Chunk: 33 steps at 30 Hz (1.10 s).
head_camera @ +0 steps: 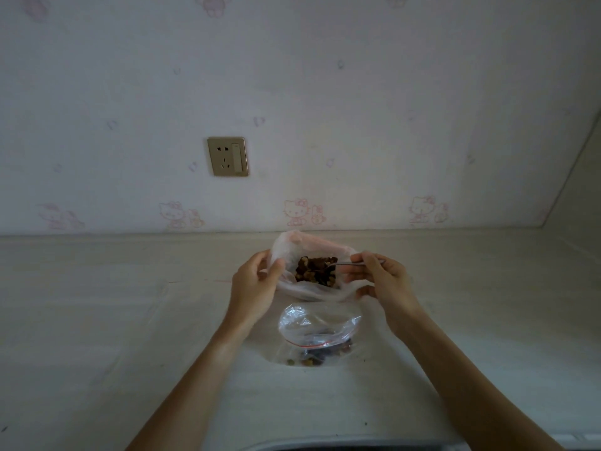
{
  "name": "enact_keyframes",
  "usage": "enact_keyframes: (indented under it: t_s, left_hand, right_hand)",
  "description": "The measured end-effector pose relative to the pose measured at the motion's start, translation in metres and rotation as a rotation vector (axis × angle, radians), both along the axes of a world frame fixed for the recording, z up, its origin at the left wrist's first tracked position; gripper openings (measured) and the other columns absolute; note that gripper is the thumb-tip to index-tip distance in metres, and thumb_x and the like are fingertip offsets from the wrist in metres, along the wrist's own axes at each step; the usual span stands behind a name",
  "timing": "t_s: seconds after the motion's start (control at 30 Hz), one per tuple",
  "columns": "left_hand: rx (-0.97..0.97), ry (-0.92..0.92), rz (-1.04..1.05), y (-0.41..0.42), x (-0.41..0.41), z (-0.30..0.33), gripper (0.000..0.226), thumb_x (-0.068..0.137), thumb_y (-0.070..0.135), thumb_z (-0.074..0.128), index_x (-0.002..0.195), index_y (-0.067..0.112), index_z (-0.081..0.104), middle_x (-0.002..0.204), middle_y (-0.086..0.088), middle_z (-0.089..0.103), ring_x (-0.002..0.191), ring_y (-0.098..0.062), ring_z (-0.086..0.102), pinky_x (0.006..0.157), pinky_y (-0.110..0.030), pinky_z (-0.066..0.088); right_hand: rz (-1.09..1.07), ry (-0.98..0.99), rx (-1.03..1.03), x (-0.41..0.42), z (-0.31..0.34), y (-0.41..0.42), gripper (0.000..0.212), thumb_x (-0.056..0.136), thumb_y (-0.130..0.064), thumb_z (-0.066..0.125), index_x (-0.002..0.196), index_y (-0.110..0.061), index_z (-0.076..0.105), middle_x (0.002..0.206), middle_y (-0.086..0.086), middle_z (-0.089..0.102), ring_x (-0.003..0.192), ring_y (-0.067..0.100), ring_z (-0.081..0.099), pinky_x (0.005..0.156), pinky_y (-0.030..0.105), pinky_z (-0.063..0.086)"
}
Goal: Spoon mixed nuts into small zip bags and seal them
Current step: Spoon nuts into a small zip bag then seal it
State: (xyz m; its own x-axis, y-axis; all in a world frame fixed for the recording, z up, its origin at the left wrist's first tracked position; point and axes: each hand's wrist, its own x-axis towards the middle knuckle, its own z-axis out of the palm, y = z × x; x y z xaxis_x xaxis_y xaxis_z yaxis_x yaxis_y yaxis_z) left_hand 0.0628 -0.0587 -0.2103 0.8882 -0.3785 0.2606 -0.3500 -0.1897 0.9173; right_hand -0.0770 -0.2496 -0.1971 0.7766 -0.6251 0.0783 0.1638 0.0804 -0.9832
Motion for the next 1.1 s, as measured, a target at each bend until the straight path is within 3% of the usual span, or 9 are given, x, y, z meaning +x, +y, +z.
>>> enact_keyframes:
  t_s: [0.1, 0.23, 0.33, 0.43, 0.53, 0.73, 0.9, 1.0, 1.1]
  left_hand:
    - [0.062, -0.095, 0.068, 0.006, 0.002, -0.002, 0.028, 0.096, 0.038, 0.071, 0.121, 0.025, 0.07, 0.11, 0.014, 0.072, 0.087, 0.012, 0.066, 0.077, -0.009, 0.051]
    - [0.097, -0.23, 0.171, 0.016, -0.005, -0.005, 0.03, 0.091, 0.039, 0.076, 0.114, 0.024, 0.066, 0.109, 0.012, 0.065, 0.091, -0.001, 0.065, 0.081, -0.022, 0.05]
    - [0.105, -0.271, 0.127, 0.025, -0.017, -0.002, 0.019, 0.087, 0.046, 0.075, 0.095, 0.03, 0.067, 0.091, 0.013, 0.069, 0.08, -0.002, 0.065, 0.069, -0.014, 0.046]
    - [0.201, -0.255, -0.021, 0.034, -0.033, -0.003, 0.035, 0.082, 0.07, 0.06, 0.082, 0.036, 0.07, 0.082, 0.024, 0.07, 0.077, 0.002, 0.066, 0.063, -0.009, 0.046]
    - [0.324, -0.242, -0.102, 0.037, -0.043, -0.011, 0.029, 0.09, 0.063, 0.065, 0.085, 0.037, 0.075, 0.08, 0.024, 0.072, 0.078, 0.005, 0.066, 0.064, -0.01, 0.047]
    - [0.28, -0.214, -0.157, 0.037, -0.051, -0.017, 0.014, 0.098, 0.035, 0.069, 0.094, 0.027, 0.079, 0.086, 0.017, 0.075, 0.079, -0.001, 0.067, 0.07, -0.016, 0.05]
    - [0.149, -0.197, -0.178, 0.041, -0.055, -0.014, 0.013, 0.099, 0.03, 0.068, 0.098, 0.024, 0.08, 0.089, 0.021, 0.075, 0.084, -0.003, 0.068, 0.071, -0.011, 0.047]
    - [0.117, -0.177, -0.175, 0.044, -0.056, -0.015, 0.014, 0.099, 0.031, 0.068, 0.098, 0.024, 0.08, 0.09, 0.02, 0.076, 0.084, -0.003, 0.068, 0.072, -0.012, 0.048]
    - [0.156, -0.162, -0.159, 0.045, -0.056, -0.017, 0.011, 0.099, 0.031, 0.069, 0.096, 0.026, 0.079, 0.089, 0.015, 0.076, 0.081, -0.003, 0.066, 0.07, -0.012, 0.046]
  right_hand:
    - [0.004, -0.022, -0.034, -0.008, 0.012, -0.003, 0.032, 0.109, -0.02, 0.046, 0.105, 0.003, 0.067, 0.093, 0.019, 0.078, 0.078, 0.028, 0.071, 0.052, 0.032, 0.052]
    - [0.034, -0.058, -0.07, -0.023, 0.024, -0.006, 0.032, 0.109, -0.022, 0.046, 0.104, 0.001, 0.067, 0.093, 0.019, 0.078, 0.079, 0.029, 0.073, 0.052, 0.032, 0.054]
    - [0.08, -0.086, -0.064, -0.037, 0.027, -0.005, 0.032, 0.109, -0.024, 0.047, 0.103, 0.0, 0.068, 0.095, 0.022, 0.077, 0.081, 0.032, 0.073, 0.054, 0.034, 0.054]
    - [0.137, -0.09, -0.082, -0.052, 0.025, 0.0, 0.035, 0.109, -0.026, 0.046, 0.101, 0.0, 0.069, 0.095, 0.024, 0.076, 0.08, 0.032, 0.073, 0.055, 0.034, 0.055]
    - [0.177, -0.048, -0.174, -0.064, 0.021, 0.008, 0.038, 0.11, -0.026, 0.043, 0.1, -0.001, 0.069, 0.092, 0.021, 0.077, 0.08, 0.032, 0.073, 0.057, 0.034, 0.056]
    - [0.242, 0.085, -0.85, -0.082, 0.016, 0.031, 0.028, 0.109, -0.025, 0.046, 0.104, -0.018, 0.072, 0.092, -0.005, 0.076, 0.086, 0.011, 0.071, 0.073, 0.027, 0.056]
    - [0.237, -0.022, -1.482, -0.094, 0.027, 0.041, 0.028, 0.11, -0.032, 0.046, 0.11, -0.02, 0.072, 0.096, -0.009, 0.07, 0.086, 0.013, 0.06, 0.075, 0.035, 0.051]
    - [0.218, -0.042, -1.417, -0.096, 0.03, 0.039, 0.03, 0.11, -0.035, 0.045, 0.113, -0.022, 0.072, 0.1, -0.009, 0.07, 0.09, 0.01, 0.063, 0.078, 0.033, 0.053]
    - [0.229, -0.025, -1.048, -0.094, 0.028, 0.035, 0.033, 0.108, -0.038, 0.044, 0.108, -0.022, 0.073, 0.098, -0.011, 0.073, 0.093, 0.011, 0.07, 0.079, 0.027, 0.055]
